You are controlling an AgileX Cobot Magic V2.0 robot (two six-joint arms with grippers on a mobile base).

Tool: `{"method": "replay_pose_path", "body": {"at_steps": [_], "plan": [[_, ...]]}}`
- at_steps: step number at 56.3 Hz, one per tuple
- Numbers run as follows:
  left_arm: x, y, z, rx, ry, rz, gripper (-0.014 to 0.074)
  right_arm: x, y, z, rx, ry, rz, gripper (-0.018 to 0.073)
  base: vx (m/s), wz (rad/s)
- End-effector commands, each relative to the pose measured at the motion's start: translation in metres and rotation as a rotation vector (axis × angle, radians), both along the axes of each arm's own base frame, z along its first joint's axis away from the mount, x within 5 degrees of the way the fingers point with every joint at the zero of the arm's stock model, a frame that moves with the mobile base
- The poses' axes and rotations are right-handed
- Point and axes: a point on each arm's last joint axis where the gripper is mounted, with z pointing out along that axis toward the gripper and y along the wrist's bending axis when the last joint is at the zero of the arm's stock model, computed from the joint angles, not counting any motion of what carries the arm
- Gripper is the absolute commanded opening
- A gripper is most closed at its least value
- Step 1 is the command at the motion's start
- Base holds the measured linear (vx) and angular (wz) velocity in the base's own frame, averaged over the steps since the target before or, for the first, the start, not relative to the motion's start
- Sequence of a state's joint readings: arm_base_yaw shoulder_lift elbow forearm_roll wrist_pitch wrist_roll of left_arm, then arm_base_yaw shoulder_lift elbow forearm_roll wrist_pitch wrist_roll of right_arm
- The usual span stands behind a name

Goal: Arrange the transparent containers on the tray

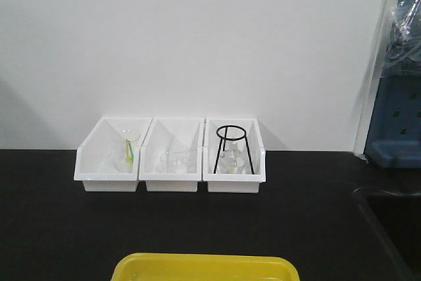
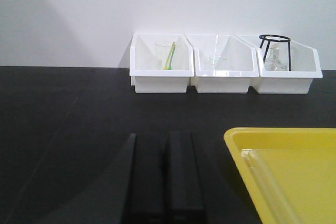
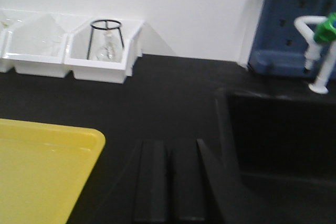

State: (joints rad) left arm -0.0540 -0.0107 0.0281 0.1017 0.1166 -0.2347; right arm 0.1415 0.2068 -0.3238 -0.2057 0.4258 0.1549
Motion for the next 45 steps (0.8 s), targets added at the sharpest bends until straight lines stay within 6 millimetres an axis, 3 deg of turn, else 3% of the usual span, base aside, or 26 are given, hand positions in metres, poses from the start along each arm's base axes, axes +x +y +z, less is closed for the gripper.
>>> {"method": "replay_pose_path", "body": {"at_steps": [1,8,19,45], "plan": [[0.0,-0.001,-0.004,-0.017,-0.053,-0.006,-0.0003,-0.009,-0.002,-0.007,0.026,-0.107,-0.043,-0.0011,0.0,0.0],[0.0,-0.001,-0.004,-0.017,-0.053,-0.006,-0.0003,-0.017,-0.004,-0.032,-0.007,-0.182,-0.063,-0.0011,0.0,0.0],[0.0,-0.001,-0.004,-0.017,-0.053,-0.006,-0.0003,-0.005,0.002,-0.08,0.033,-0.201,-0.006,-0.0011,0.0,0.0],[0.0,-0.001,-0.004,-0.017,-0.054,-0.006,-0.0003,-0.005,0.001,-0.085,0.041,-0.122,-0.018,-0.0011,0.0,0.0]]}}
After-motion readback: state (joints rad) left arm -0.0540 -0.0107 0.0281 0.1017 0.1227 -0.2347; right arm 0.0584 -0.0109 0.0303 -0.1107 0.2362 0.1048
